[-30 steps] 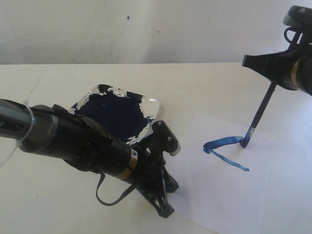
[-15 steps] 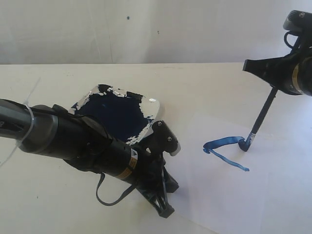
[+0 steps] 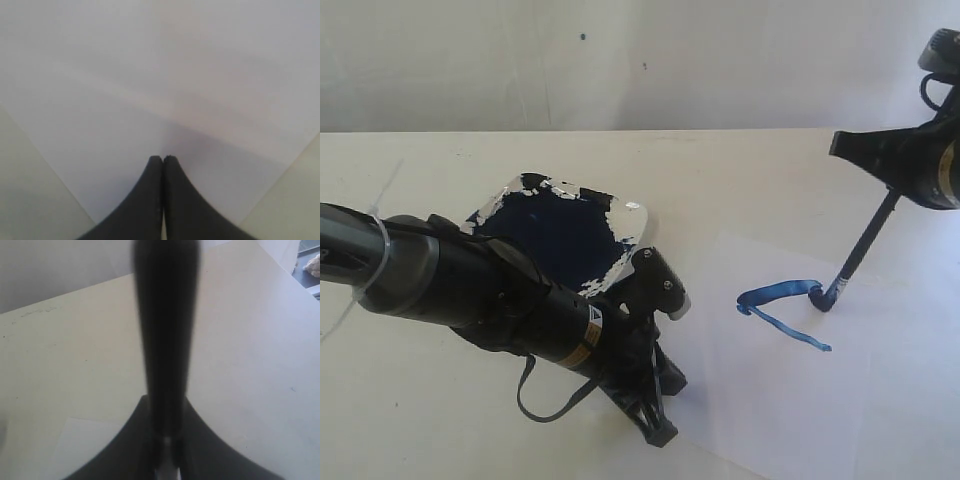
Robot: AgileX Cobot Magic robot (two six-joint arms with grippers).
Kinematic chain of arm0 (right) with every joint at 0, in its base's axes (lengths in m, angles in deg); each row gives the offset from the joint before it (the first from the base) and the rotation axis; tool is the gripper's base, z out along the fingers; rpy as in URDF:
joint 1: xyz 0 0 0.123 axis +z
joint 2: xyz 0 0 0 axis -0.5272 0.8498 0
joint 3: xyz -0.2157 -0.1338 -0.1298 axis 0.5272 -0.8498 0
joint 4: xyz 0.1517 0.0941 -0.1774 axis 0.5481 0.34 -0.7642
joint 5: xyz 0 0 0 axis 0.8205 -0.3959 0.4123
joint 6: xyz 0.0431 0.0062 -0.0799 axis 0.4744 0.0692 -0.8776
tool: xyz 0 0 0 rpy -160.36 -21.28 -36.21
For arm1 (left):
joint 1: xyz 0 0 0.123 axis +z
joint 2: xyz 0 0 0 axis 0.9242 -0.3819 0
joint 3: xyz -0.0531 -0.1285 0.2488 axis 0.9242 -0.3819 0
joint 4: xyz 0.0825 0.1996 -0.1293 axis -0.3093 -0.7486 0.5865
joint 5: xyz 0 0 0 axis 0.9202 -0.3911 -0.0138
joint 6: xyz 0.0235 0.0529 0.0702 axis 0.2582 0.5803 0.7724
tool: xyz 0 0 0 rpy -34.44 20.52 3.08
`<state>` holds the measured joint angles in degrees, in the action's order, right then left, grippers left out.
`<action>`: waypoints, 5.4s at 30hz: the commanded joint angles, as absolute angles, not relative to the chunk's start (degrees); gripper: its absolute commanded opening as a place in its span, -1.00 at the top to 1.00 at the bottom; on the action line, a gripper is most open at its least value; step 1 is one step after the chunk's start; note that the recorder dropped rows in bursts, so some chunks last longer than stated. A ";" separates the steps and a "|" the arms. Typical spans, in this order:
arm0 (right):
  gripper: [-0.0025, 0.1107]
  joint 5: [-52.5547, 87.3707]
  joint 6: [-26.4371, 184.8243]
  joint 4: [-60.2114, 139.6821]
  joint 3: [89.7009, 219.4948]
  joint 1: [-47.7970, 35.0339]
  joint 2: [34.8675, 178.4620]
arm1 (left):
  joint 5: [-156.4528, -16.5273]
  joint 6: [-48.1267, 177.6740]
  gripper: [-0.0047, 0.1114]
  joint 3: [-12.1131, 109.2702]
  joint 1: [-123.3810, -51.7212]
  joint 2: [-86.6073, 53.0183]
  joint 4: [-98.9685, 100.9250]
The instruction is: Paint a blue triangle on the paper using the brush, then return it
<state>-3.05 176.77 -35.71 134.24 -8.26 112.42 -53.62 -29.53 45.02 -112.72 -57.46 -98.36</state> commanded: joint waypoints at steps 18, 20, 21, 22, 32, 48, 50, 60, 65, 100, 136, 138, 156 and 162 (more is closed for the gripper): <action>0.96 -2.67 165.10 -23.09 132.29 -8.42 107.35 | -53.56 -29.29 0.92 45.26 -112.97 -57.39 -98.97; 0.96 -2.82 163.12 -21.25 132.29 -8.42 107.23 | -53.56 -29.29 0.92 45.26 -112.97 -57.39 -98.97; 0.96 -2.82 162.08 -20.30 132.29 -8.42 107.09 | -53.56 -29.29 0.92 45.26 -112.97 -57.39 -98.97; 0.96 -2.82 161.44 -19.71 132.29 -8.42 106.84 | -53.56 -29.29 0.92 45.26 -112.97 -57.39 -98.97; 0.96 -5.70 156.39 -15.46 132.29 -8.42 104.06 | -53.56 -29.19 0.92 45.26 -112.97 -57.39 -98.97; 0.96 -6.85 151.86 -10.95 132.29 -8.22 103.43 | -53.56 -29.19 0.92 45.26 -112.97 -57.39 -98.97; 0.96 -7.10 151.86 -10.79 132.29 -8.22 103.11 | -53.56 -29.19 0.92 45.26 -112.97 -57.39 -98.97; 0.96 -8.67 145.87 -5.10 132.29 -8.22 101.62 | -53.56 -29.19 0.92 45.26 -112.97 -57.39 -98.97; 0.96 -8.67 142.87 -1.59 132.29 -8.22 101.62 | -53.46 -29.21 0.92 45.26 -112.97 -57.39 -98.97; 0.96 8.62 139.22 0.30 132.29 -8.22 99.60 | -53.14 -29.21 0.92 45.26 -112.97 -57.39 -98.97; 0.96 2.39 136.43 -2.47 132.29 -8.22 105.25 | -53.14 -29.21 0.92 45.26 -112.97 -57.39 -98.97; 0.96 0.93 136.43 -2.22 132.29 -8.22 104.73 | -53.14 -29.21 0.92 45.26 -112.97 -57.39 -98.97; 0.96 -6.21 136.43 -2.01 132.29 -8.22 101.70 | -53.14 -29.21 0.92 45.26 -112.97 -57.39 -98.97; 0.96 2.65 136.43 -2.25 132.29 -8.22 99.83 | -53.14 -29.21 0.92 45.26 -112.97 -57.39 -98.97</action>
